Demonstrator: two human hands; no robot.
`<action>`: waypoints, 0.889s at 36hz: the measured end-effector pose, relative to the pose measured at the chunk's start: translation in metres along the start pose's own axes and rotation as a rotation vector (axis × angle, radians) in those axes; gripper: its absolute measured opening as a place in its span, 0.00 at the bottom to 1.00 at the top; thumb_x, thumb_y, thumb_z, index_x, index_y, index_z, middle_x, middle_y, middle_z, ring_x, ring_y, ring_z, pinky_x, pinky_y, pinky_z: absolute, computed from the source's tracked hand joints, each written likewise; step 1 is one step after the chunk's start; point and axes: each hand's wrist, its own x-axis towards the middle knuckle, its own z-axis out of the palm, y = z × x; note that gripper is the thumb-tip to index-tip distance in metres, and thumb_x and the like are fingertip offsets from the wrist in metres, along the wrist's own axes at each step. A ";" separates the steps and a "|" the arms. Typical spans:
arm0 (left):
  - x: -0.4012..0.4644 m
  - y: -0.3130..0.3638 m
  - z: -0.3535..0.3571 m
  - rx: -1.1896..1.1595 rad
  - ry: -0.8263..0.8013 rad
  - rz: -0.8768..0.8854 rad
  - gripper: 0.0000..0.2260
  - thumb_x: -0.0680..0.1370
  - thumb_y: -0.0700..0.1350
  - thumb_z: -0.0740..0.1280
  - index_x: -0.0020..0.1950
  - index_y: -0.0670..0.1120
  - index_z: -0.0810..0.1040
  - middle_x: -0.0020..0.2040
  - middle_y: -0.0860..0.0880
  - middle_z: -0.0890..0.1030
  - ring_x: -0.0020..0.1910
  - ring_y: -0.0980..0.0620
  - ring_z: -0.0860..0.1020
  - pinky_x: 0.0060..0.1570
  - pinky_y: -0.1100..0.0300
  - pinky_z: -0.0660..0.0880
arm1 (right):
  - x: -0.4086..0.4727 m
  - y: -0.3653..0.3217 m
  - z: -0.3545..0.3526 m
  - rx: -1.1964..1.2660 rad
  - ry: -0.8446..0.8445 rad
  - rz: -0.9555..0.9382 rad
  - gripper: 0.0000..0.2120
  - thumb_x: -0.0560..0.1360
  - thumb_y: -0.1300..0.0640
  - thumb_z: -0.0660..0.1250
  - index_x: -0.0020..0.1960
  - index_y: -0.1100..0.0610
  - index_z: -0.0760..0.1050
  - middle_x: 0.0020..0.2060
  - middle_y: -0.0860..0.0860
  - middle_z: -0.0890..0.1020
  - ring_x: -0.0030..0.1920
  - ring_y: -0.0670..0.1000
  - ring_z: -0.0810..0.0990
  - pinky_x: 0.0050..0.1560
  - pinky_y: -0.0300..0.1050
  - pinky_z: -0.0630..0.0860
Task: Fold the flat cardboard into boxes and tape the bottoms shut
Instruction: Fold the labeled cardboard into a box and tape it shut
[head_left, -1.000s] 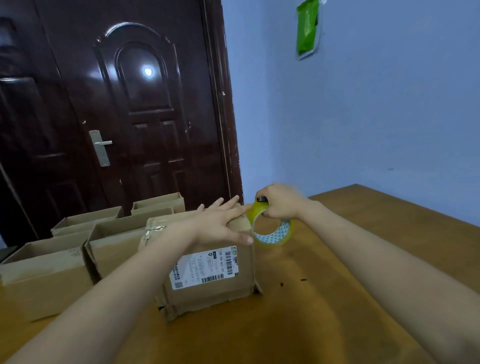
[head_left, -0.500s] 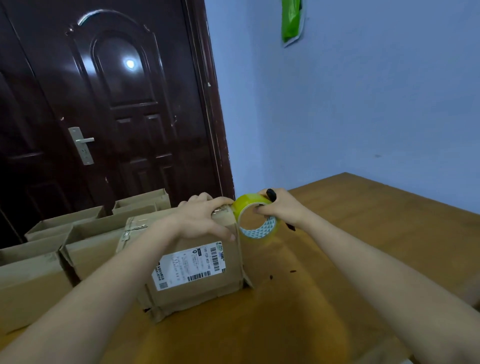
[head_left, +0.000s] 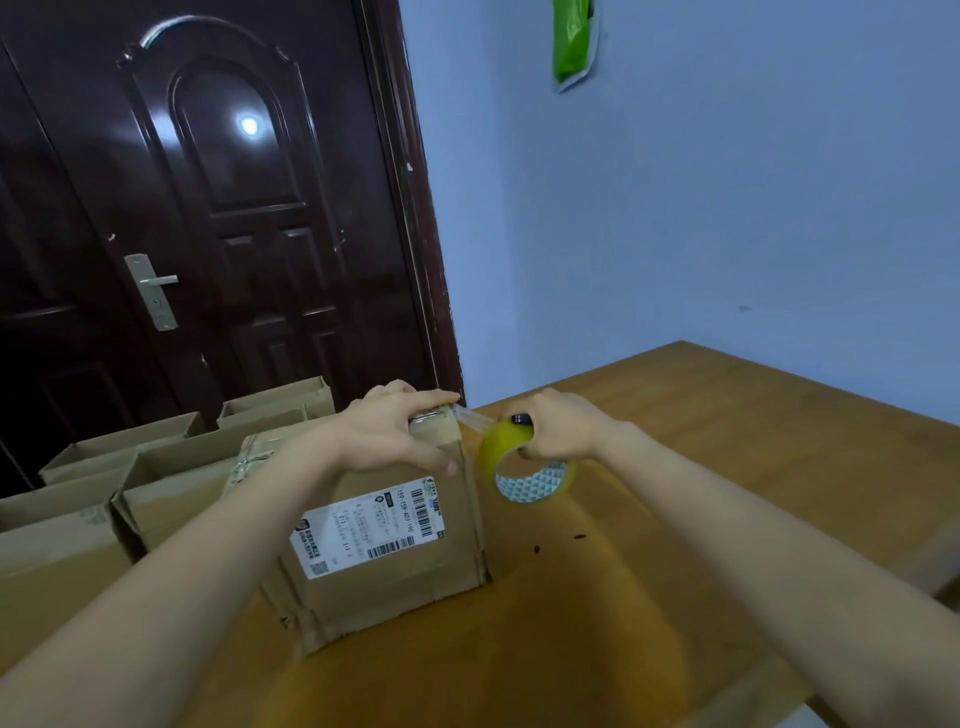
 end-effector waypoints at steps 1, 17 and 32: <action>0.000 0.001 0.001 0.010 0.001 -0.003 0.45 0.53 0.70 0.67 0.71 0.68 0.61 0.62 0.53 0.65 0.65 0.49 0.62 0.68 0.48 0.62 | -0.001 -0.001 0.002 -0.021 -0.011 0.001 0.09 0.67 0.56 0.67 0.46 0.59 0.76 0.34 0.54 0.79 0.32 0.52 0.73 0.29 0.44 0.63; -0.001 0.001 0.001 0.099 -0.080 0.029 0.34 0.55 0.71 0.64 0.62 0.74 0.65 0.61 0.52 0.65 0.64 0.50 0.61 0.65 0.48 0.61 | 0.000 -0.004 0.022 0.280 -0.158 0.022 0.29 0.66 0.38 0.72 0.56 0.60 0.76 0.49 0.57 0.81 0.49 0.58 0.79 0.48 0.56 0.76; -0.002 0.002 0.004 0.105 -0.052 0.032 0.35 0.55 0.72 0.63 0.62 0.72 0.65 0.61 0.52 0.65 0.63 0.49 0.61 0.67 0.47 0.60 | -0.003 -0.008 0.004 0.542 0.765 0.306 0.18 0.80 0.46 0.57 0.39 0.54 0.75 0.44 0.52 0.77 0.39 0.53 0.76 0.36 0.47 0.69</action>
